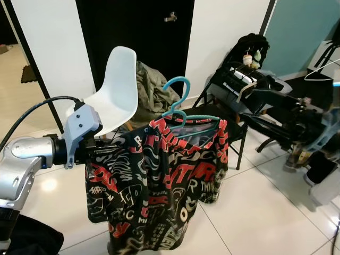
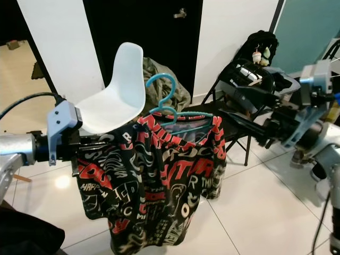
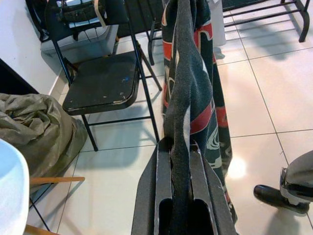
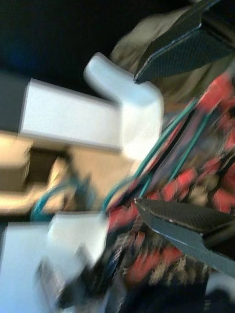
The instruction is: Hang hanger
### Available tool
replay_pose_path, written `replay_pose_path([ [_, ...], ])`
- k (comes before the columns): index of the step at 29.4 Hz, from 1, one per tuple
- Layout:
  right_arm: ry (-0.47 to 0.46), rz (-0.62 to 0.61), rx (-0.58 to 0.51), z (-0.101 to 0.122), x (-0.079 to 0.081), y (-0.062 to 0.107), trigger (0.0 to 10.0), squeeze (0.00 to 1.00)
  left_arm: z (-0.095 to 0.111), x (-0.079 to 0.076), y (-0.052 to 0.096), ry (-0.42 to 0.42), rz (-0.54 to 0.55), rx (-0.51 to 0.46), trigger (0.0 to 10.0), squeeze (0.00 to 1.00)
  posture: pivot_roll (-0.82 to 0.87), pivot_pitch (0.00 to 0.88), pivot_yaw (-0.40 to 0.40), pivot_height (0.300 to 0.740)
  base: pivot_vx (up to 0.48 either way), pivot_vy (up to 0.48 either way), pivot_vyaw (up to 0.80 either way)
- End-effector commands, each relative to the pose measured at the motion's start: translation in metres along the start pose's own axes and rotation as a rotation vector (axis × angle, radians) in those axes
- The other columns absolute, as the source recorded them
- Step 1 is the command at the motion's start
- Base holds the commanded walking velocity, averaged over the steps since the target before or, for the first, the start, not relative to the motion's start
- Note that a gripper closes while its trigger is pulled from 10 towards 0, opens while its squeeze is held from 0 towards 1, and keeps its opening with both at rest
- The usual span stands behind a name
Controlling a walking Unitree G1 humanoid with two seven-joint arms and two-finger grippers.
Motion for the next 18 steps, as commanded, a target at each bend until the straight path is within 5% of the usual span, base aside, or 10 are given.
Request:
replay_pose_path([
  [1,0.000,-0.132,0.042,-0.006,-0.021,0.005,10.0,0.80,0.010,0.009,0.007,-0.013,0.033,-0.036,10.0,0.00,-0.06,0.000,-0.014,0.740,0.000,0.000,0.00],
  [2,-0.032,-0.257,0.058,-0.014,-0.039,0.007,10.0,0.00,0.013,0.013,0.008,-0.021,0.053,-0.041,10.0,0.00,-0.07,0.000,-0.014,0.740,0.000,0.000,0.00],
  [3,-0.069,-0.355,0.063,-0.021,-0.052,0.008,10.0,0.00,0.016,0.015,0.008,-0.029,0.069,-0.044,10.0,0.00,-0.07,0.000,-0.014,0.740,0.000,0.000,0.00],
  [8,-0.187,-0.472,0.063,-0.042,-0.060,0.002,10.0,0.00,0.022,0.017,0.007,-0.031,0.100,-0.062,10.0,0.00,-0.07,0.000,-0.012,0.740,0.000,0.000,0.00],
  [11,-0.400,-0.431,0.002,-0.073,-0.030,-0.034,10.0,0.00,0.037,0.017,-0.004,-0.054,0.158,-0.106,10.0,0.00,-0.06,0.000,-0.013,0.740,0.000,0.000,0.00],
  [18,-0.484,-0.353,-0.037,-0.084,-0.009,-0.060,10.0,0.00,0.051,0.010,-0.013,-0.064,0.154,-0.149,10.0,0.00,-0.06,0.000,-0.015,0.740,0.000,0.000,0.00],
])
Point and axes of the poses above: a point about 5 cm out from each wrist's last joint towards the gripper, its own y axis pointing back from the gripper into the wrist, its own z axis along the axis of the wrist's last joint, x = y × z, the point moved 4 cm from there along -y, pointing out of the wrist towards the gripper, and after that the axes turned 4 degrees about -y, right-handed, at the moved point
